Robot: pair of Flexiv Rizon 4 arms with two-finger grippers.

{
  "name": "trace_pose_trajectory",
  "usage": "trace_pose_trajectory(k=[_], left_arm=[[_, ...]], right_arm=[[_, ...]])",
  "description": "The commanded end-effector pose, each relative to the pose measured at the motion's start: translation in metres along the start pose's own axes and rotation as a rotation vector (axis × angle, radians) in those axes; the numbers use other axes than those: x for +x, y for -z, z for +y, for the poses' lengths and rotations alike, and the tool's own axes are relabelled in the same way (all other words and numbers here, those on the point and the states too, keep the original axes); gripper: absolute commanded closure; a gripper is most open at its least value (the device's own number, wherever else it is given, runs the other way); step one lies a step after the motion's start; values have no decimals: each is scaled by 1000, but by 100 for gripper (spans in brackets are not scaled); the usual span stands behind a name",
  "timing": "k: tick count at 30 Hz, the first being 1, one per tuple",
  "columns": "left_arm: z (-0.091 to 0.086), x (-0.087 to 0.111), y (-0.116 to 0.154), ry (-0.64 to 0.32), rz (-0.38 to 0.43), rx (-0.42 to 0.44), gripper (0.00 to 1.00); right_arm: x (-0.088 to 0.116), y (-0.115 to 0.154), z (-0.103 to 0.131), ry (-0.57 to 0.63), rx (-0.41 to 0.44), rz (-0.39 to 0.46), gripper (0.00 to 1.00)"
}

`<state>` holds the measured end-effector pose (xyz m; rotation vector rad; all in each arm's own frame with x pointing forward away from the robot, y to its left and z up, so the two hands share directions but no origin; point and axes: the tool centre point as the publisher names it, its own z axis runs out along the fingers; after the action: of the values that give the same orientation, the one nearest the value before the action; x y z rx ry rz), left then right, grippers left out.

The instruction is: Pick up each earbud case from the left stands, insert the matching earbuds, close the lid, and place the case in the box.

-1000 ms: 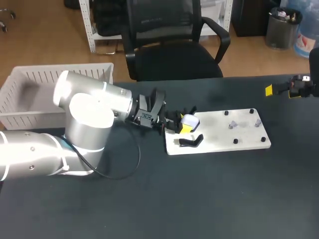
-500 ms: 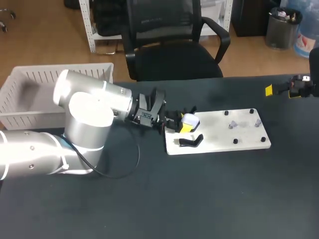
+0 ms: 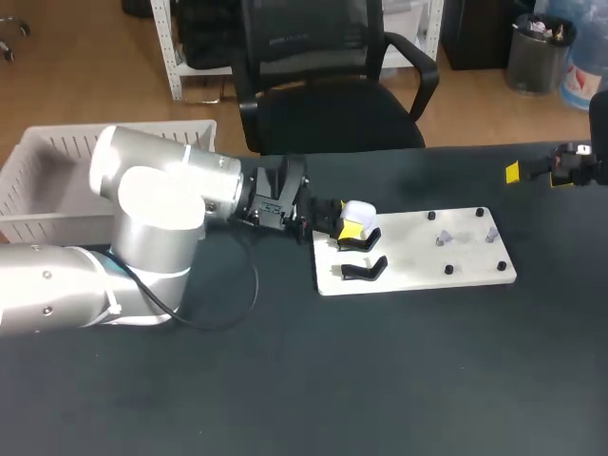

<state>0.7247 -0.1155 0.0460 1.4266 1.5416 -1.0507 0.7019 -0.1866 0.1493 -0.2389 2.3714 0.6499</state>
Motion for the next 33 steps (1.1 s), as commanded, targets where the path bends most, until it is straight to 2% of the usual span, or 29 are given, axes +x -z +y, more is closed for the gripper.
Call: trace_pose_trajectory(k=[1, 12, 16, 26, 33], left_arm=[[-8, -9, 11, -10, -4, -22, 100], [-3, -38, 17, -61, -25, -33, 100], [0, -49, 14, -84, -20, -56, 100], [15, -72, -6, -140, 5, -61, 100], [9, -87, -16, -183, -11, -28, 100]], right_arm=[[0, 0, 0, 0, 1, 0, 0], [0, 0, 0, 0, 1, 0, 0], [-2, -6, 22, 45, -37, 14, 0], [11, -14, 65, 95, -121, 38, 0], [16, -27, 92, 140, -156, 104, 0]])
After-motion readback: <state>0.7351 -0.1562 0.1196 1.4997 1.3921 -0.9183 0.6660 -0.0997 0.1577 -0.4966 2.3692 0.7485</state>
